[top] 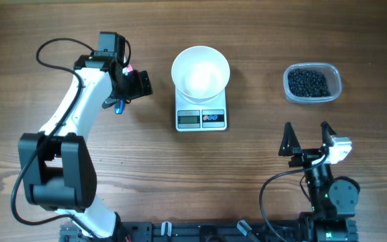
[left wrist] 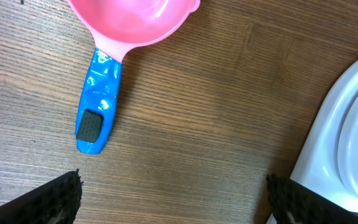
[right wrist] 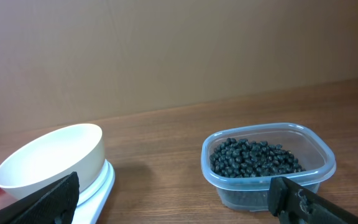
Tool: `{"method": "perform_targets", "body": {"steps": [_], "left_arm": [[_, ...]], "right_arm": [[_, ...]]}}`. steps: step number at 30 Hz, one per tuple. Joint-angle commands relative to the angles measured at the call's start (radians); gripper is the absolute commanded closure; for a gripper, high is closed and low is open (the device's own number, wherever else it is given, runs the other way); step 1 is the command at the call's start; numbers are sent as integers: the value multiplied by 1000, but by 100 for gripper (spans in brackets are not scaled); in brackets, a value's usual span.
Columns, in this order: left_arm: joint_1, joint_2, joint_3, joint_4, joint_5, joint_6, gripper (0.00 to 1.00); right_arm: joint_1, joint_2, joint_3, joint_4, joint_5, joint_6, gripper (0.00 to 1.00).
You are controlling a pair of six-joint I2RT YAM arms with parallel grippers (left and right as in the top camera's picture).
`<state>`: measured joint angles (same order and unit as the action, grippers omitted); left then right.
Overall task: Scoop item into bowl and weigh 150g on scale
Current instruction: 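Move the left gripper over the blue handle of the pink scoop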
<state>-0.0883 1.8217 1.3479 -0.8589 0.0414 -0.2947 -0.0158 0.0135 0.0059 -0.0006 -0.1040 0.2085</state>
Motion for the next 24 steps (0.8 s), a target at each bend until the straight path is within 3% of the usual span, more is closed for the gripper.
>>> {"method": "perform_targets", "body": {"steps": [1, 24], "left_arm": [[5, 11, 6, 2, -17, -6, 0], [5, 13, -75, 85, -17, -6, 0]], "right_arm": [[1, -6, 0, 3, 13, 3, 0], [1, -6, 0, 4, 13, 4, 0]]}}
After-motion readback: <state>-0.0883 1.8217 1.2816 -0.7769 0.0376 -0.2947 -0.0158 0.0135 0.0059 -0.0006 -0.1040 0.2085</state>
